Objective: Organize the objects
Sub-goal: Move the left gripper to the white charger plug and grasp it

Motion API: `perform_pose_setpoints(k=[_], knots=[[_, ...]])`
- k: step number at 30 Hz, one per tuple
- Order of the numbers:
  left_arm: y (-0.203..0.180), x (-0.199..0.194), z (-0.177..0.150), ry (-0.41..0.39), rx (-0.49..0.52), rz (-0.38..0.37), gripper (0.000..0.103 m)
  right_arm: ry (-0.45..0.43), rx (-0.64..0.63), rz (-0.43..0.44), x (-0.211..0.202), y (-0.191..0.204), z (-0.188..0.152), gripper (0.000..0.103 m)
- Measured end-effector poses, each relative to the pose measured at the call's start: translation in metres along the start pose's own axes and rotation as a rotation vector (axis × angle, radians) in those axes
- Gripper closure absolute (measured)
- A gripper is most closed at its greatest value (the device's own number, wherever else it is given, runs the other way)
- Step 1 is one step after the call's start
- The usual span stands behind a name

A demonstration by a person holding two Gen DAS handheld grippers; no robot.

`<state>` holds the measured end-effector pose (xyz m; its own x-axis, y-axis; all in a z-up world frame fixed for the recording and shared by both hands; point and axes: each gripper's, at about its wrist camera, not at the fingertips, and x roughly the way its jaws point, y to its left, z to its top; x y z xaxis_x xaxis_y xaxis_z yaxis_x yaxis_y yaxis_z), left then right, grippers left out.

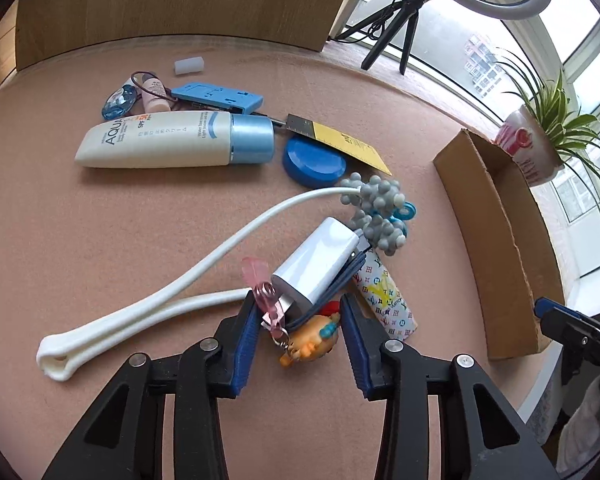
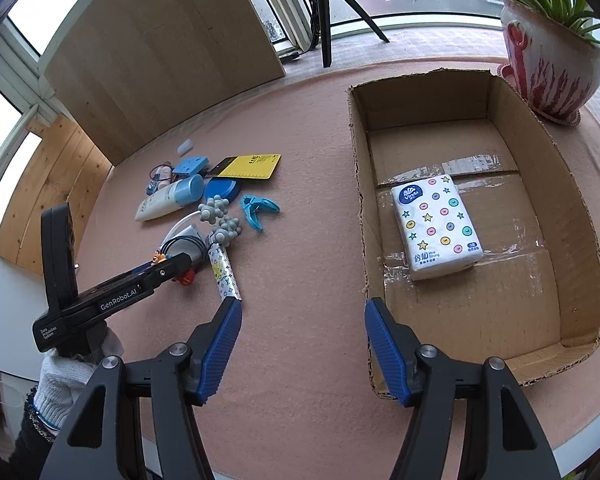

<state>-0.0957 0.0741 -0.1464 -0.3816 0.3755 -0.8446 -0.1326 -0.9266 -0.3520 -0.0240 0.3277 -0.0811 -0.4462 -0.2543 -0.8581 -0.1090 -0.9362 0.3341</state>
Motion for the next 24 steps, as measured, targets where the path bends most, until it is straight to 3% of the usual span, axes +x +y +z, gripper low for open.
perform_pose_setpoints(k=[5, 8, 13, 18, 21, 24], knots=[[-0.015, -0.003, -0.022, 0.039, 0.072, -0.051, 0.063, 0.003, -0.016, -0.007, 0.001, 0.004, 0.000, 0.041], [-0.022, -0.014, -0.027, 0.022, 0.107, -0.048, 0.062, -0.002, -0.019, -0.006, -0.001, 0.003, 0.001, 0.041], [-0.021, -0.029, -0.017, -0.034, 0.098, -0.010, 0.052, -0.034, -0.067, -0.045, -0.011, 0.012, 0.002, 0.041], [-0.015, -0.024, 0.004, -0.037, 0.066, 0.012, 0.052, -0.076, -0.118, -0.054, -0.019, 0.028, 0.005, 0.041], [-0.017, -0.009, 0.014, -0.008, 0.055, 0.003, 0.054, -0.065, -0.145, -0.030, -0.015, 0.039, 0.008, 0.041], [-0.018, 0.002, 0.015, 0.019, 0.057, 0.029, 0.069, -0.043, -0.164, 0.001, -0.004, 0.050, 0.009, 0.041]])
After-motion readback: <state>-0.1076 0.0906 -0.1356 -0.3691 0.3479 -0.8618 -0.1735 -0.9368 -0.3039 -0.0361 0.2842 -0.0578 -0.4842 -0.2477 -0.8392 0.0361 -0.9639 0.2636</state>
